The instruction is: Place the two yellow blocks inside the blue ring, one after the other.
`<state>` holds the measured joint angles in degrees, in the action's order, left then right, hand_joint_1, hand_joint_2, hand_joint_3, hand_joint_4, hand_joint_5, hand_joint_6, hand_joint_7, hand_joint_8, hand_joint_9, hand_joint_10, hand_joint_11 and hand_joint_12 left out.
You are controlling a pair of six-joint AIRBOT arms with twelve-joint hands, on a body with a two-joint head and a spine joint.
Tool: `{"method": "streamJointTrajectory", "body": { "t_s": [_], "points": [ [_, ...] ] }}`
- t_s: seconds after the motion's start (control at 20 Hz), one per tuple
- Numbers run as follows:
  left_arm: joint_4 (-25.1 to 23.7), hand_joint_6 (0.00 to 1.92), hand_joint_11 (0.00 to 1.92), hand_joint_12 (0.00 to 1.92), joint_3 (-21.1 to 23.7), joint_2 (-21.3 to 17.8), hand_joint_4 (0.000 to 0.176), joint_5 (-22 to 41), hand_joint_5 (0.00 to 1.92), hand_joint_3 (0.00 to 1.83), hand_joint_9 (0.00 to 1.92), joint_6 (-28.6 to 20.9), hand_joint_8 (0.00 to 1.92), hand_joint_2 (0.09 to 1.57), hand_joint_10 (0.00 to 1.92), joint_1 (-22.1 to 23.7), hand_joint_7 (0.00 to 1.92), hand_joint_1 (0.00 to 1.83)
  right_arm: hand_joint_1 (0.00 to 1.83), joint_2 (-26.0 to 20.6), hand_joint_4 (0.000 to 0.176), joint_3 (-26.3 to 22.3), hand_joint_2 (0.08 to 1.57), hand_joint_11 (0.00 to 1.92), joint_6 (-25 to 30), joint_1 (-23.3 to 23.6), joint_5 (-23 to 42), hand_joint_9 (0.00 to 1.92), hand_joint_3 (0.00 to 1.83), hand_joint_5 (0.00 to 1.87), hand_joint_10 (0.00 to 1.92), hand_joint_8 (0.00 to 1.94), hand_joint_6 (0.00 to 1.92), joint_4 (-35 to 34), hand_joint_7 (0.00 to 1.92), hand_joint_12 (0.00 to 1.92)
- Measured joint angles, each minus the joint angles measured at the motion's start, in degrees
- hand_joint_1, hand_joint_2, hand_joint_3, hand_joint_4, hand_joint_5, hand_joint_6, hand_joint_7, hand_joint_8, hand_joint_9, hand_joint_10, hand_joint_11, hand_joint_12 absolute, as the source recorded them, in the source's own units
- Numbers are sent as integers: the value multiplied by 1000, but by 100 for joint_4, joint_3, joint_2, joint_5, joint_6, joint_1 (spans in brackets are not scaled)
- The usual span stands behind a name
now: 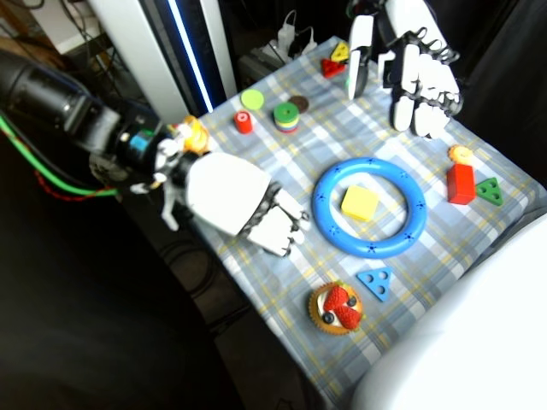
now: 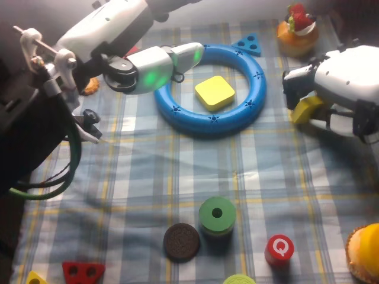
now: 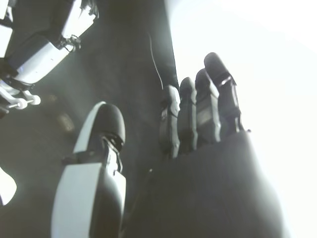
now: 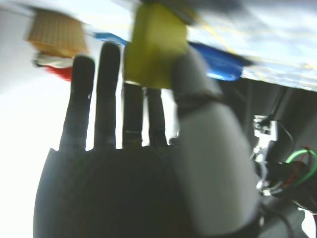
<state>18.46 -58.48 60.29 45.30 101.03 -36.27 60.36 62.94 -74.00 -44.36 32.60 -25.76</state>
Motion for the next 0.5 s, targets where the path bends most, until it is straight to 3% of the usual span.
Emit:
{"method": "streamJointTrajectory", "body": {
  "t_s": [0.1, 0.2, 0.3, 0.35, 0.4, 0.45, 0.5],
  "points": [
    [61, 7, 0, 1155, 76, -72, 0, 66, 370, 0, 232, -2, 13, 1360, 82, -122, 306, 674, 1312, -28, 0, 4, 1288, 455, 4, 72, -11, 608, 1, 559, 1697, 1509, 1400, 83, 727, 1900],
    [125, 5, 0, 1145, 140, -125, 0, 92, 368, 0, 235, 0, 8, 1343, 87, -225, 303, 739, 1312, -85, 0, -68, 1295, 429, 2, 186, -7, 600, 1, 546, 1683, 1493, 1496, 258, 710, 1881],
    [216, 2, 0, 1162, 184, -199, 0, 247, 362, 0, 205, 2, 0, 1348, 75, -332, 274, 702, 1321, -116, 0, -118, 1273, 447, 7, 389, 33, 640, 0, 585, 1649, 1392, 1445, 509, 751, 1798],
    [286, 0, 0, 1105, 184, -199, 12, 321, 353, 1, 204, 0, 0, 1353, 69, -378, 261, 655, 1323, -114, 0, -116, 1267, 434, 4, 479, 35, 653, 0, 593, 1641, 1363, 1436, 575, 757, 1780],
    [356, 0, 0, 1040, 181, -199, 13, 343, 349, 2, 197, -2, 1, 1360, 60, -404, 254, 639, 1177, -74, 0, -81, 1274, 415, 7, 579, 48, 623, 0, 617, 1469, 1420, 1433, 649, 773, 1790],
    [413, 4, 0, 1020, 168, -199, 10, 328, 359, 0, 202, 2, 3, 1353, 59, -422, 256, 665, 1146, 2, 0, -9, 1277, 409, 4, 695, 24, 625, 0, 619, 1411, 1436, 1436, 699, 774, 1793],
    [452, 7, 0, 1091, 157, -199, 0, 321, 374, 0, 225, -2, 3, 1356, 57, -439, 261, 697, 1124, 109, 0, 85, 1296, 287, 2, 813, -42, 560, 4, 587, 1399, 1484, 1488, 743, 740, 1832]
  ]
}}
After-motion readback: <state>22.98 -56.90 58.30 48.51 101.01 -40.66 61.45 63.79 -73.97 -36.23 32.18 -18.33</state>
